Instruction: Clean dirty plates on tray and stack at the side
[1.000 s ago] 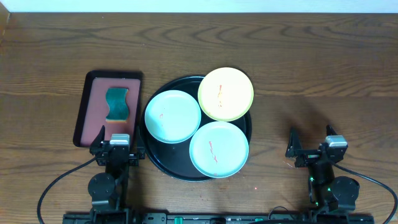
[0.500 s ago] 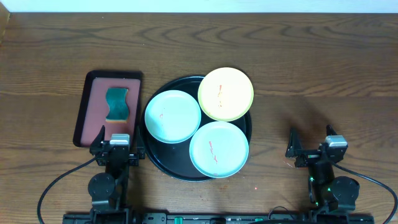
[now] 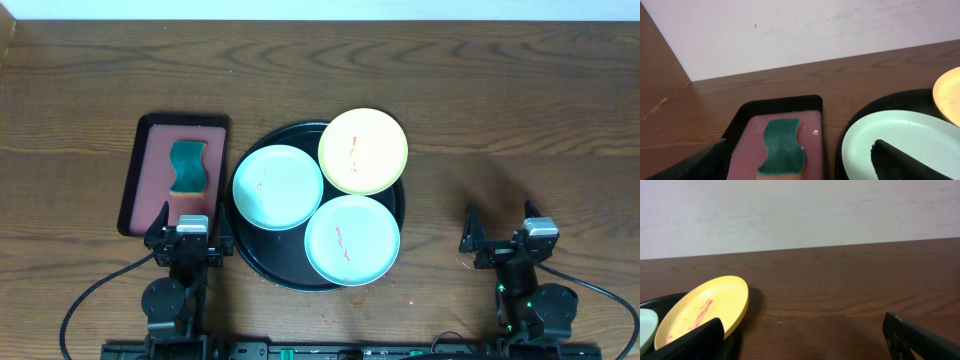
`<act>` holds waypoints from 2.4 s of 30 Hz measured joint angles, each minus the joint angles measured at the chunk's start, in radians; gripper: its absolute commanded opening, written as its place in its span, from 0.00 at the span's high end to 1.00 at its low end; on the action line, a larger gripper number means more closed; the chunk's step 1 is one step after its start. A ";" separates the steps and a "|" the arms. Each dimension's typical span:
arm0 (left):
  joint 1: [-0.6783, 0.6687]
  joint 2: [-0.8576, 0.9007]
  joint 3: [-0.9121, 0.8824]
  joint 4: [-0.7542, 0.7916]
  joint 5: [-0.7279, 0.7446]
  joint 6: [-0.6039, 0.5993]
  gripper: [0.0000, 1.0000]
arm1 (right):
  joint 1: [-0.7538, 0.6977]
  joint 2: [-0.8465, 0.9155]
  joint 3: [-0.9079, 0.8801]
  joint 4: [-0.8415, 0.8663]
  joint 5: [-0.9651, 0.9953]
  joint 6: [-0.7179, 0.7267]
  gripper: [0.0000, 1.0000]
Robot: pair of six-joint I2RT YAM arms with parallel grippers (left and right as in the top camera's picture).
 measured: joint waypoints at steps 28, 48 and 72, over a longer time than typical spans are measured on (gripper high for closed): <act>0.000 0.000 0.000 0.000 0.000 0.000 0.10 | 0.000 0.000 0.000 0.000 0.000 0.000 0.01; 0.000 0.000 0.000 0.000 0.000 0.000 0.10 | 0.000 0.000 0.000 0.000 0.000 0.000 0.01; 0.000 0.106 0.092 -0.052 0.002 -0.010 0.10 | 0.000 0.000 0.000 0.045 -0.008 0.000 0.01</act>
